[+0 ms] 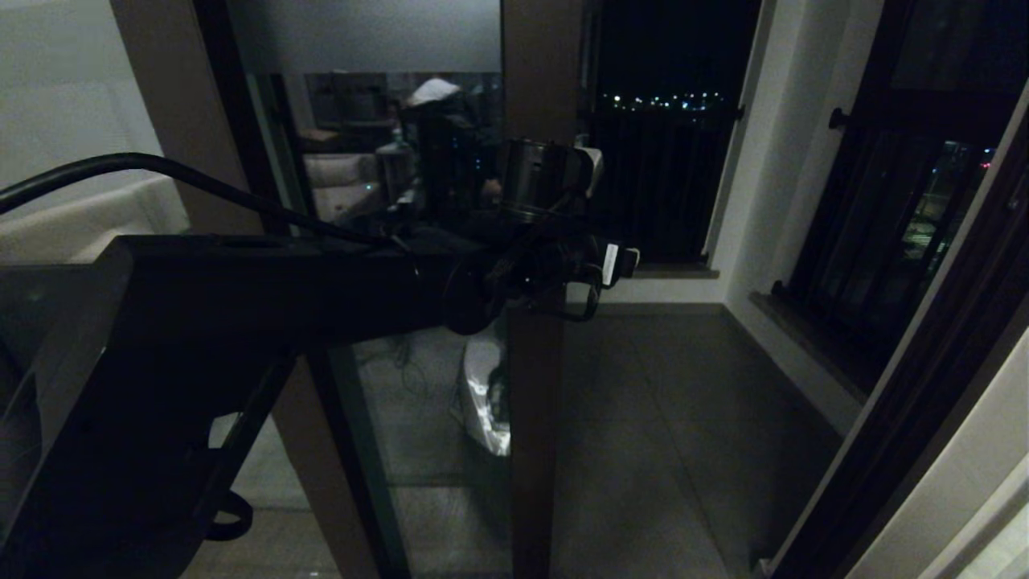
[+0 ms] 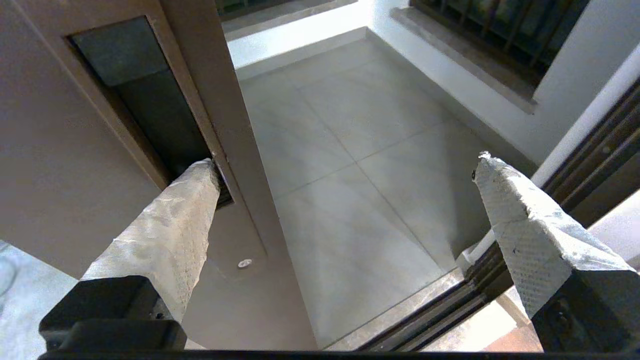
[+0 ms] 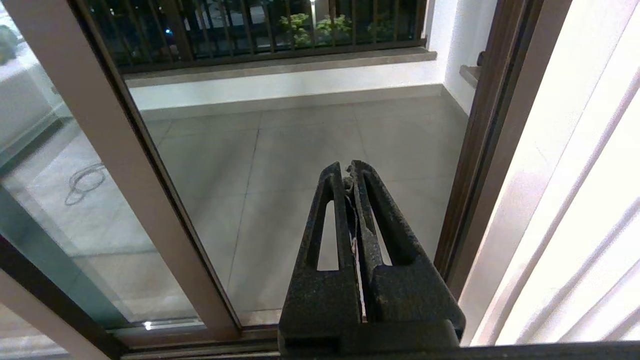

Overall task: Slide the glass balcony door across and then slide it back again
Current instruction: Close the slid door

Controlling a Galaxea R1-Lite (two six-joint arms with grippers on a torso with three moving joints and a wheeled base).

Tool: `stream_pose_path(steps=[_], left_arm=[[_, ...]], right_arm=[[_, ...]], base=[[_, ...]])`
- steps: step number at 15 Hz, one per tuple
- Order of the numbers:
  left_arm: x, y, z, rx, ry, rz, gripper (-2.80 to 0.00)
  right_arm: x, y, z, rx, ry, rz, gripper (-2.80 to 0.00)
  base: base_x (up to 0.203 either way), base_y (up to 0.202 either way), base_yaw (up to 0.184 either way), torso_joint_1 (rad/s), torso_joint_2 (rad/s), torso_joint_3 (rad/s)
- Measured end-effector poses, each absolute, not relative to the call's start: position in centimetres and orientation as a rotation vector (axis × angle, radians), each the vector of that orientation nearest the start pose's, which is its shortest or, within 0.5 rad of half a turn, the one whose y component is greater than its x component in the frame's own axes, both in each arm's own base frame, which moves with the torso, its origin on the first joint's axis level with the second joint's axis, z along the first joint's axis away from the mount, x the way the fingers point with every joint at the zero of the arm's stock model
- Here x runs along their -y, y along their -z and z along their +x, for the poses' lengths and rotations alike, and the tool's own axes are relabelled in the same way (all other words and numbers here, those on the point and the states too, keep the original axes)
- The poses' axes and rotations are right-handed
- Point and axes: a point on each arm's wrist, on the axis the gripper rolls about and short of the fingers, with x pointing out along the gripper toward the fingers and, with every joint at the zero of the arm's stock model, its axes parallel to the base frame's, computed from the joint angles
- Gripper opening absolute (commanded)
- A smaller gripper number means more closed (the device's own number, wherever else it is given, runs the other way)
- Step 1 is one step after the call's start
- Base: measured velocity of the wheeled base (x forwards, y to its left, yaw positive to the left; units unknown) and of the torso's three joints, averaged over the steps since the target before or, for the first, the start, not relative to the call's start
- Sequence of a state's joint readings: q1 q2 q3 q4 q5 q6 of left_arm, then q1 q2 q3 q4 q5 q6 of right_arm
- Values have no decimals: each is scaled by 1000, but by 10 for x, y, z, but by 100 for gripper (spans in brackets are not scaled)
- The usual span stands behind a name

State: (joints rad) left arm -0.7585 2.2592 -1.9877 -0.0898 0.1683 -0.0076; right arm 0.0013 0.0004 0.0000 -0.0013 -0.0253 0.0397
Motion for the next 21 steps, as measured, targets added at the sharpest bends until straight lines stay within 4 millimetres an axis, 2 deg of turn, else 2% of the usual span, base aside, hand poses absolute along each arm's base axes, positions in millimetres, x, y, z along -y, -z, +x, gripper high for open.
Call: stream_pose_path(steps=[12, 17, 21], left_arm=[[339, -234, 343, -166, 607, 83, 0], [328, -248, 332, -165, 572, 80, 0], [308, -265, 309, -173, 571, 83, 0]], right_arm=[[1, -76, -23, 1, 25, 40, -280], [1, -76, -23, 1, 25, 40, -280], [1, -76, -23, 1, 25, 40, -280]], base=[[0, 0, 0, 0, 0, 0], [0, 0, 0, 0, 0, 0], [0, 0, 0, 0, 0, 0]])
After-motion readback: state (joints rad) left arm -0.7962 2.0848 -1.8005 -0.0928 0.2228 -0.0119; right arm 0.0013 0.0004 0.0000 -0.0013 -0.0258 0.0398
